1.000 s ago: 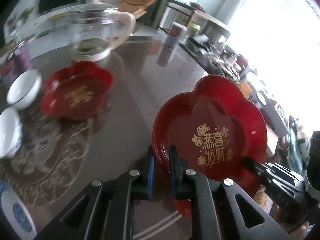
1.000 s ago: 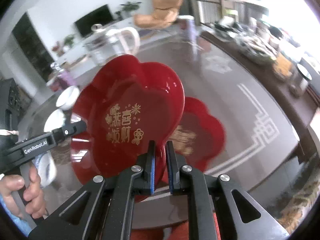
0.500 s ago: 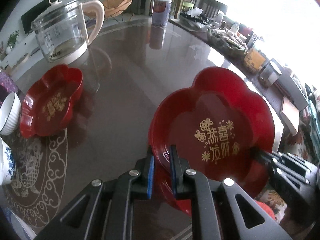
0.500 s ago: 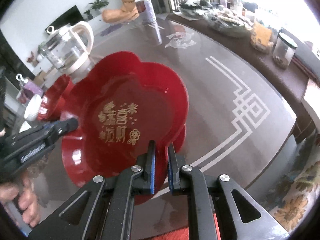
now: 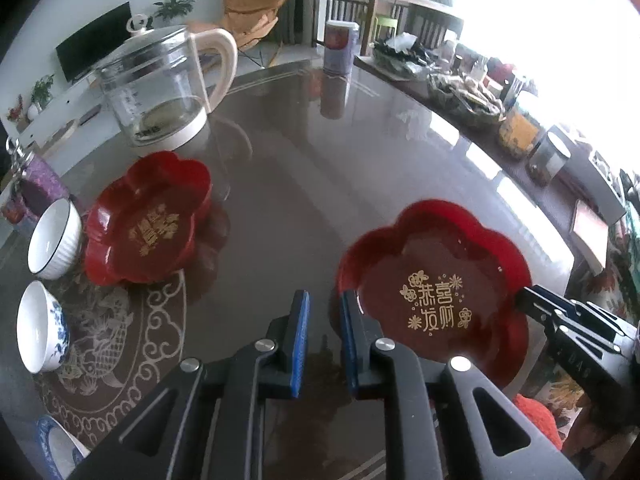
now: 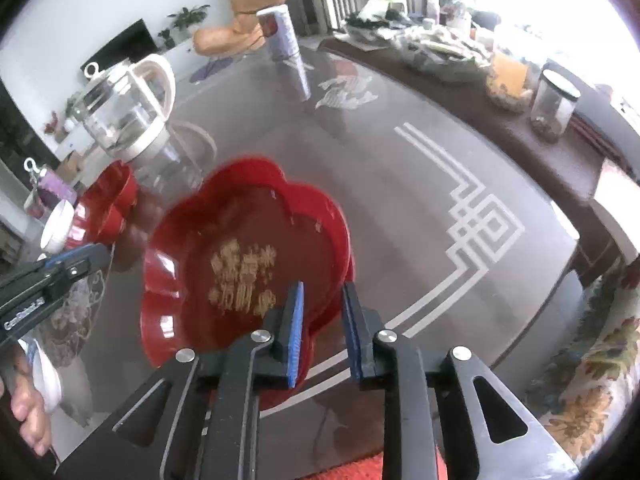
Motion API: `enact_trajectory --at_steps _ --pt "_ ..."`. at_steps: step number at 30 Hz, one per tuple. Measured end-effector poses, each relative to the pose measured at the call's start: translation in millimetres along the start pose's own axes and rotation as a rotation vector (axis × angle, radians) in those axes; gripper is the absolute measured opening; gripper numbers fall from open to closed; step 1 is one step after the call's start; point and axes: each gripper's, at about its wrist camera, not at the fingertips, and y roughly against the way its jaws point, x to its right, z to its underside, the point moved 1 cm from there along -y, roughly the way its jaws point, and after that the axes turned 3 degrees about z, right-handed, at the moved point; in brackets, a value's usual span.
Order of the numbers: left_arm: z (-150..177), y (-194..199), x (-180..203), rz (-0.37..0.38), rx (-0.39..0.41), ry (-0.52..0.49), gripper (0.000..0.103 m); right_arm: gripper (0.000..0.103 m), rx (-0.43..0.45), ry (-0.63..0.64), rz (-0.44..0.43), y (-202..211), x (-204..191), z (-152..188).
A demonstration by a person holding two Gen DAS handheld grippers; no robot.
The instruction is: Organize plates and bowls
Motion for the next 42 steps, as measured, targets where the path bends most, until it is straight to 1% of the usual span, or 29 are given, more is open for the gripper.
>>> enact_trajectory --at_steps 1,2,3,4,6,8,11,13,14,15,16,17,18,19,21,24,26,27,29,31,32,34,39,42 --pt "3 2 -4 0.008 -0.001 0.012 0.016 0.036 0.009 -0.001 -0.002 3 0 -1" --pt "6 3 -6 0.014 -0.001 0.020 0.016 0.042 0.021 -0.002 0.002 6 -1 -1" --pt "10 5 -10 0.017 -0.001 0.027 0.016 0.054 0.035 -0.003 0.013 9 -1 -1" --pt "14 6 -12 0.015 -0.001 0.030 0.016 0.061 0.052 -0.004 0.024 13 -2 -1" --pt "22 8 -15 0.007 0.006 0.036 0.016 0.061 0.086 -0.005 0.036 21 -5 1" --pt "31 12 -18 0.009 0.020 0.038 0.016 0.062 0.100 -0.011 0.031 26 -8 4" --pt "42 22 -20 0.009 0.062 0.037 0.016 0.063 0.117 -0.024 0.017 33 -12 9" --pt "49 32 -22 0.017 0.107 0.048 0.017 0.063 0.135 -0.031 0.005 38 -16 13" --pt "52 37 -24 0.017 0.126 0.054 0.024 0.063 0.142 -0.031 0.000 40 -18 15" --pt "55 44 -26 0.010 0.155 0.068 0.046 0.063 0.147 -0.026 -0.004 41 -20 17" --pt "56 49 -28 0.002 0.179 0.082 0.063 0.063 0.151 -0.016 -0.002 42 -24 19" --pt "58 56 -30 -0.017 0.212 0.101 0.092 0.063 0.154 -0.009 0.000 43 -27 20" --pt "63 67 -32 -0.056 0.278 0.123 0.099 0.063 0.160 0.000 0.002 45 -30 23" --pt "66 75 -33 -0.082 0.321 0.124 0.099 0.063 0.168 0.010 0.004 46 -33 26" --pt "70 85 -34 -0.112 0.356 0.107 0.100 0.064 0.180 0.025 0.012 49 -38 30" --pt "76 91 -40 -0.122 0.370 0.126 0.100 0.064 0.208 0.031 0.020 54 -42 38" --pt "83 91 -48 -0.125 0.355 0.173 0.100 0.064 0.230 0.026 0.024 57 -43 41" --pt "85 89 -51 -0.147 0.340 0.191 0.101 0.064 0.243 0.020 0.027 59 -43 43" --pt "91 85 -51 -0.173 0.320 0.183 0.101 0.064 0.265 0.012 0.027 62 -43 45" --pt "100 86 -50 -0.197 0.334 0.149 0.101 0.064 0.307 0.011 0.040 69 -44 49" --pt "105 86 -49 -0.198 0.338 0.133 0.101 0.064 0.327 0.019 0.045 71 -46 51" --pt "112 85 -51 -0.204 0.326 0.132 0.101 0.069 0.359 0.039 0.055 76 -51 56" --pt "131 84 -60 -0.202 0.311 0.171 0.101 0.069 0.467 0.086 0.071 89 -67 71" --pt "142 83 -65 -0.179 0.300 0.207 0.101 0.070 0.515 0.126 0.066 95 -78 80"
